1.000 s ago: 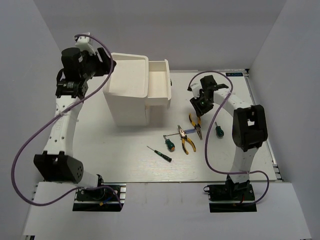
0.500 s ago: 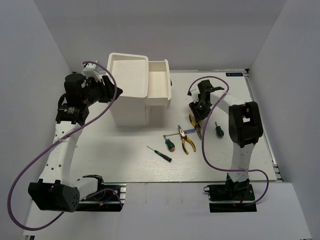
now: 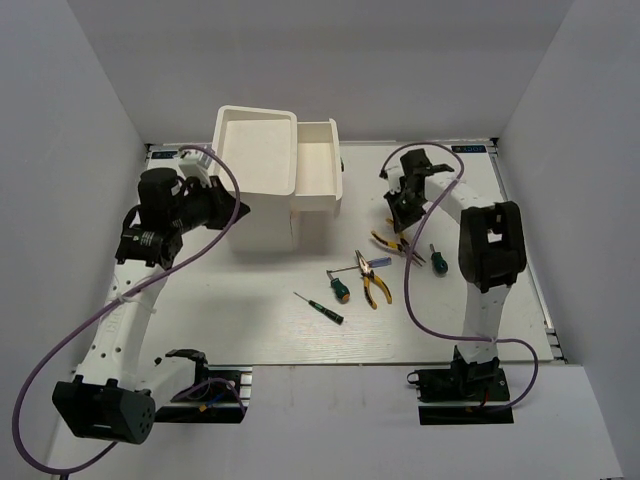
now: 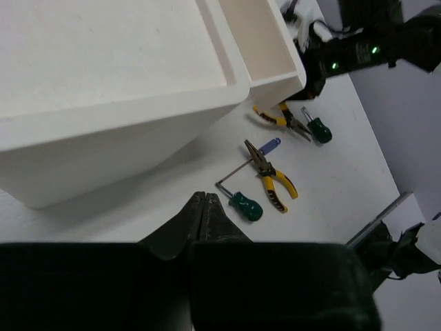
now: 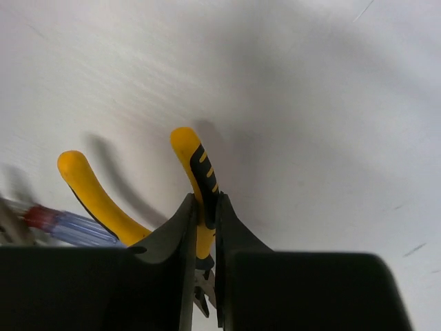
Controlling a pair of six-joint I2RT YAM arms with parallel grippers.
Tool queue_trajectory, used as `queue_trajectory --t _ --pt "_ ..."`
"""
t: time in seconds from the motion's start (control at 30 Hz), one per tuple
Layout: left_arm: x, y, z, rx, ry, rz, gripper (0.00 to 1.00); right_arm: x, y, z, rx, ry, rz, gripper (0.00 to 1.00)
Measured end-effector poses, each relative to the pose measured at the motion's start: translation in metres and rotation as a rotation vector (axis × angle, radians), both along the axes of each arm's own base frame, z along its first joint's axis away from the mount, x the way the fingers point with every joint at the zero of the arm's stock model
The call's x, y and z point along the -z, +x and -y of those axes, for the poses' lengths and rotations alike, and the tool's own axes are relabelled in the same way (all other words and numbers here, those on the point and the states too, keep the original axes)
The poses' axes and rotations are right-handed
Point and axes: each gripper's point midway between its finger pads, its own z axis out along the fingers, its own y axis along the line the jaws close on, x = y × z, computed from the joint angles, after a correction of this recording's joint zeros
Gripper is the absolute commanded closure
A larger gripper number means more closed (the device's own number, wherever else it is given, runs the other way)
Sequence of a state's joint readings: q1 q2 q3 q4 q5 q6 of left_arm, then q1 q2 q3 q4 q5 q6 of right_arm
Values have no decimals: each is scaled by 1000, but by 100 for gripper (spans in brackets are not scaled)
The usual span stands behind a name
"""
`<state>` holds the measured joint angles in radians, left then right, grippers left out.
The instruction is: Sort the tools into containers
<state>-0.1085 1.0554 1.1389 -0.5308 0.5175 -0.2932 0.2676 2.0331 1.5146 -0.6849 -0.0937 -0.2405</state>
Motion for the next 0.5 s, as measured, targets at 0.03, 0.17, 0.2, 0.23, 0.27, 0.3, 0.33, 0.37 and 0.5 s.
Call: queue_trajectory --t 0.03,0.17,0.2,0.23,0.27,0.3,0.33,0.37,0.5 --pt "6 -3 3 12 -3 -18 90 -9 8 -2 -2 25 22 100" --pt "33 -15 15 54 -17 -102 84 -84 52 -19 -26 193 232 100" --pt "37 -18 18 64 -18 -118 81 -109 61 -25 -32 237 293 100" --pt "39 -20 21 75 -20 -124 80 -140 71 -33 -38 288 366 100" --pt "39 -22 25 88 -23 -127 77 -173 82 -43 -51 346 445 100" --pt "38 -24 28 99 -24 -126 76 -203 91 -54 -63 402 514 100" --pt "39 -26 32 114 -26 -129 76 -238 98 -65 -74 465 583 100" --pt "40 -28 36 129 -25 -133 76 -269 105 -78 -92 526 644 100" --pt "46 -30 47 167 -11 -158 71 -365 116 -125 -153 761 804 100"
